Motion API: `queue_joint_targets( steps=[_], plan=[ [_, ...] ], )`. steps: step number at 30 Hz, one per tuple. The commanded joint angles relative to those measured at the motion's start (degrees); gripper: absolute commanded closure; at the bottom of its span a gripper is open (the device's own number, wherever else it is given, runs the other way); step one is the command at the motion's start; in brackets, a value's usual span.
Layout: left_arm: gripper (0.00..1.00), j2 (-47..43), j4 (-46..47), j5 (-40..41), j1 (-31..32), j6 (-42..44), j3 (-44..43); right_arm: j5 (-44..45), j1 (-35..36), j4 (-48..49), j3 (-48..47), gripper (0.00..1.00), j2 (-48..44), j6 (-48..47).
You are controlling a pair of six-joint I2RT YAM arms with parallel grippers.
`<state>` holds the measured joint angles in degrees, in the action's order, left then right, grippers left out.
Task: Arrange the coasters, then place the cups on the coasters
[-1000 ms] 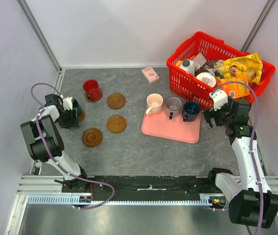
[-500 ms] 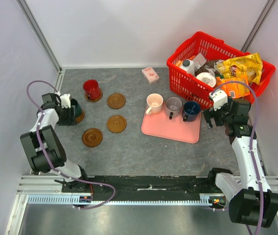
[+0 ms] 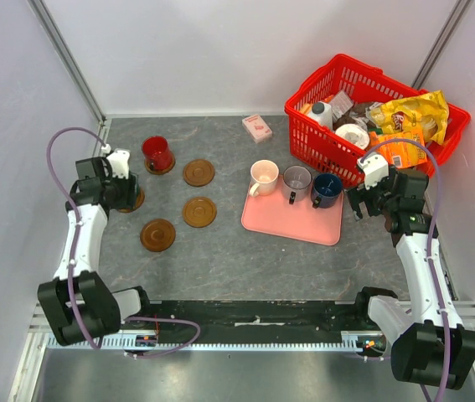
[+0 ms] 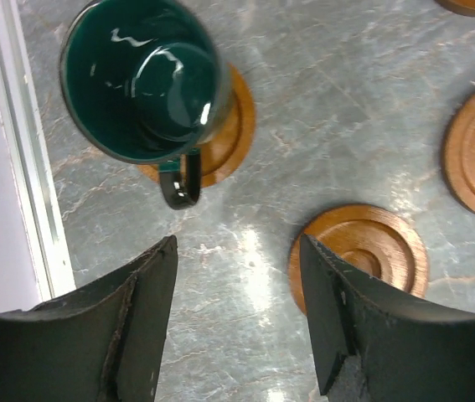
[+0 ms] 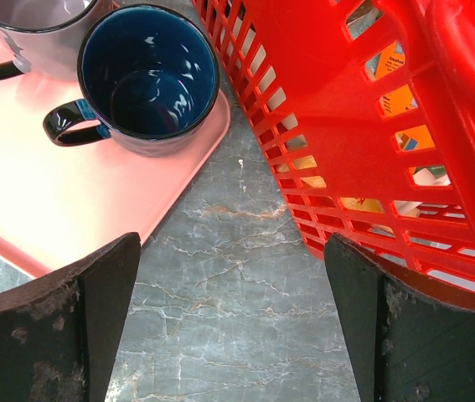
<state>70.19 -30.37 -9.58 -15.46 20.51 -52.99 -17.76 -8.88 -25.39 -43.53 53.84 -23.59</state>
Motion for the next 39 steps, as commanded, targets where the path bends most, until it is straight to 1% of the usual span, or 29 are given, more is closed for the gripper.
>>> queue_joint_targets(
  steps=[1,5,10,13,15,17,20,23,26,29,31,34,39],
  plan=[
    [0.29,-6.9,-1.88,1.06,4.55,1.81,1.48,-0.79,-0.43,-0.1,-2.44,0.02,-0.49,1.09],
    [0.2,-11.47,-2.59,-0.95,6.5,0.58,3.77,-0.79,-0.43,-0.45,-2.88,0.02,0.03,1.97],
    [0.18,-13.5,-2.94,-4.56,6.5,-1.52,6.32,-0.78,-0.43,0.25,-2.79,0.02,-0.93,2.94],
    [0.17,-14.12,-2.5,-8.77,6.5,-1.53,7.81,-2.71,-0.34,-0.54,-3.49,0.02,0.12,3.9],
    [0.17,-14.56,-1.98,-6.25,6.59,-1.27,8.25,-3.6,-0.26,-1.5,-4.19,0.02,0.64,4.69],
    [0.17,-15.44,-0.84,-1.08,6.5,-1.09,8.78,-4.12,-0.17,-1.33,-4.64,0.02,0.65,5.4],
    [0.09,-15.44,2.5,5.96,6.59,-0.12,10.54,-4.21,0.01,-1.51,-4.29,0.02,-0.66,5.58],
    [0.06,-11.76,4.7,14.12,6.41,0.4,9.15,-3.69,-0.08,-1.07,-3.15,0.02,-3.38,4.35],
    [0.06,-7.28,4.97,17.58,6.24,0.58,6.51,-4.91,0.01,0.07,-2.44,0.02,-4.89,4.26],
    [0.05,-1.92,6.64,17.84,5.89,0.23,3.87,-5.71,-0.08,-0.71,-2.44,0.02,-4.98,3.21],
    [0.07,1.94,6.55,17.59,4.92,-0.56,1.41,-6.14,0.01,-0.28,-2.35,0.02,-4.89,2.94],
    [0.11,6.61,6.64,14.69,3.25,-1.35,-1.67,-7.64,0.01,-0.71,-2.44,0.02,-3.75,2.5],
    [0.2,11.62,8.05,11.69,2.98,-2.05,-5.01,-8.34,0.01,-1.16,-2.53,0.02,-3.83,1.8]
  ],
)
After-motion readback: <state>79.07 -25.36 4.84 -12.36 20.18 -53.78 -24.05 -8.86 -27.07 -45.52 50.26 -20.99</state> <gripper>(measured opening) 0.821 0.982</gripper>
